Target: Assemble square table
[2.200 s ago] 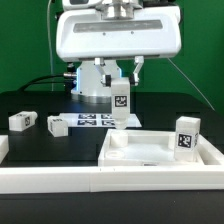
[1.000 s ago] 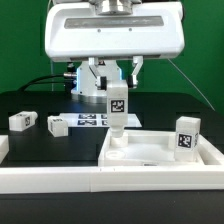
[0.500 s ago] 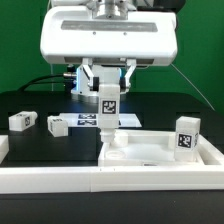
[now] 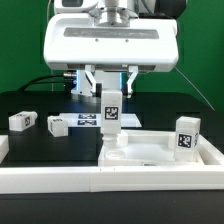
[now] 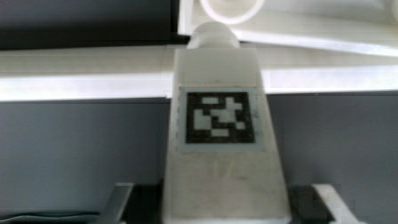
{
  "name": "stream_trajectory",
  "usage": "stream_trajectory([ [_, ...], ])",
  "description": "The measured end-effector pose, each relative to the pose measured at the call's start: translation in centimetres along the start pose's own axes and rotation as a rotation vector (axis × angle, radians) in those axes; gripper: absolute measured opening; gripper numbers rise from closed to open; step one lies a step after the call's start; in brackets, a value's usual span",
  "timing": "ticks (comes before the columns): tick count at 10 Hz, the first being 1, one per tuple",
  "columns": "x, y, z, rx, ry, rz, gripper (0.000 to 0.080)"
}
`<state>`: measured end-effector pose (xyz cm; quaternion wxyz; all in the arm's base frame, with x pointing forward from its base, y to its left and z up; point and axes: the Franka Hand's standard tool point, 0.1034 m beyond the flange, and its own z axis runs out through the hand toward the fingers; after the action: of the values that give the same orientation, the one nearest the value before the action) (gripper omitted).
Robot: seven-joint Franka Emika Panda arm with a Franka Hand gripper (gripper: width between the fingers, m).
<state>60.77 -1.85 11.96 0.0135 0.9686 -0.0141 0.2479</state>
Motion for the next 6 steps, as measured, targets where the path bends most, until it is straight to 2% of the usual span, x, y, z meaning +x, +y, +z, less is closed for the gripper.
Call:
stream_trajectory([
  [3, -1.18, -0.44, 0.48, 0.002, -0.019, -0.006, 0.029],
  [6, -1.36, -0.56, 0.64, 0.004, -0.025, -0.009, 0.029],
])
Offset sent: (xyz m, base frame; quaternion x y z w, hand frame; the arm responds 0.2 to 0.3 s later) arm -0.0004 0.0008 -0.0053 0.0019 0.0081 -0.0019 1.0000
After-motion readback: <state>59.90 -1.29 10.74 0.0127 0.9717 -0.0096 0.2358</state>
